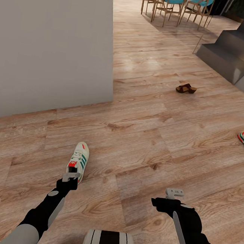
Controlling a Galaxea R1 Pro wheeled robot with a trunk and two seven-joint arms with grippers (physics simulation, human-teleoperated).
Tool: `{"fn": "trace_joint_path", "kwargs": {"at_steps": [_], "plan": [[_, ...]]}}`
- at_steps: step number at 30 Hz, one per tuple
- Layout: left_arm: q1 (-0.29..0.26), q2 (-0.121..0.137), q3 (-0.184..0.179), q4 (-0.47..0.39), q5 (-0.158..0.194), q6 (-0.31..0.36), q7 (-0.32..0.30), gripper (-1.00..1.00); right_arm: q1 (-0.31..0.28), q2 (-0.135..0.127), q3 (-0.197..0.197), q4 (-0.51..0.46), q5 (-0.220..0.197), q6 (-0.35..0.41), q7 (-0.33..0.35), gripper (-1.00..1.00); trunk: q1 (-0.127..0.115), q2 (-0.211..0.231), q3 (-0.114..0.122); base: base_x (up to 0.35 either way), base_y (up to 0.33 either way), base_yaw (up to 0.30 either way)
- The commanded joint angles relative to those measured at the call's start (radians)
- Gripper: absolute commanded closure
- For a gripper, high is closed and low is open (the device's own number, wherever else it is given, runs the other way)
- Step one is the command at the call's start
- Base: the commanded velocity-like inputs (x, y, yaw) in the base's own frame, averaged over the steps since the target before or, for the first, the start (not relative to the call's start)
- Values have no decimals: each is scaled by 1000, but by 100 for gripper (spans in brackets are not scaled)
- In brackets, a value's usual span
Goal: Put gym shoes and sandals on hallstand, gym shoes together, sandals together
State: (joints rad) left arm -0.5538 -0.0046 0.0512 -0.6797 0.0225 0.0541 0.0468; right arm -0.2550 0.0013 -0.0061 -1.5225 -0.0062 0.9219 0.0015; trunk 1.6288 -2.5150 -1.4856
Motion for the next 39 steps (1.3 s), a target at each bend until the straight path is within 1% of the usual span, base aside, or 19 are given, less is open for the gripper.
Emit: {"fn": "trace_joint_path", "kwargs": {"at_steps": [1,9,11,13,16,18,19,20,21,22,24,28,29,33,39], "plan": [[0,0,0,0,-1,1,-1,100,0,0,0,0,0,0,0,-100,0,0,4,0,0,0],[0,-1,-4,0,-3,11,-2,100,0,-2,0,-1,-1,0,0,-100,-4,2,35,0,0,0],[0,-1,-14,0,-4,13,-1,100,1,-3,0,-1,-1,-4,1,-100,-5,3,43,0,0,0],[-1,-1,-34,0,-4,16,-1,100,1,-4,0,-1,-1,-8,1,-100,-6,3,50,0,0,0],[-1,-2,-46,0,-3,30,-1,100,1,-5,0,-1,-1,-11,1,-100,-7,4,62,0,0,0],[-3,-4,-51,0,-2,71,-1,100,1,-6,0,-1,-1,-11,2,-100,-8,4,70,0,0,0],[-7,-7,-53,-1,-1,110,-1,100,1,-6,0,-1,-1,-12,1,-100,-9,4,74,0,0,0],[-11,-10,-54,-1,0,130,-1,100,1,-6,0,-1,-1,-12,1,-100,-9,5,77,0,0,0],[-21,-19,-55,-1,0,171,-2,100,2,-6,0,-1,0,-11,1,-100,-9,5,81,0,0,0],[-28,-23,-55,-1,0,191,-1,100,2,-6,0,-1,0,-11,1,-100,-10,5,85,0,0,0],[-57,-35,-56,-1,0,258,-1,100,2,-5,0,-2,1,-11,-1,-100,-11,6,93,0,0,0],[-81,-42,-56,-1,1,332,-2,100,1,-5,0,-2,1,-11,-2,-100,-13,7,108,0,0,0],[-84,-43,-56,-1,2,345,-1,100,1,-4,0,-2,2,-11,-2,-100,-13,7,112,0,0,0],[-88,-42,-55,-1,4,364,-1,100,1,-4,0,-2,2,-11,-3,-100,-15,8,128,0,0,-19],[-89,-40,-54,-1,5,391,-8,100,2,-4,0,-2,3,-11,-3,-100,-18,9,151,0,0,-206]]}}
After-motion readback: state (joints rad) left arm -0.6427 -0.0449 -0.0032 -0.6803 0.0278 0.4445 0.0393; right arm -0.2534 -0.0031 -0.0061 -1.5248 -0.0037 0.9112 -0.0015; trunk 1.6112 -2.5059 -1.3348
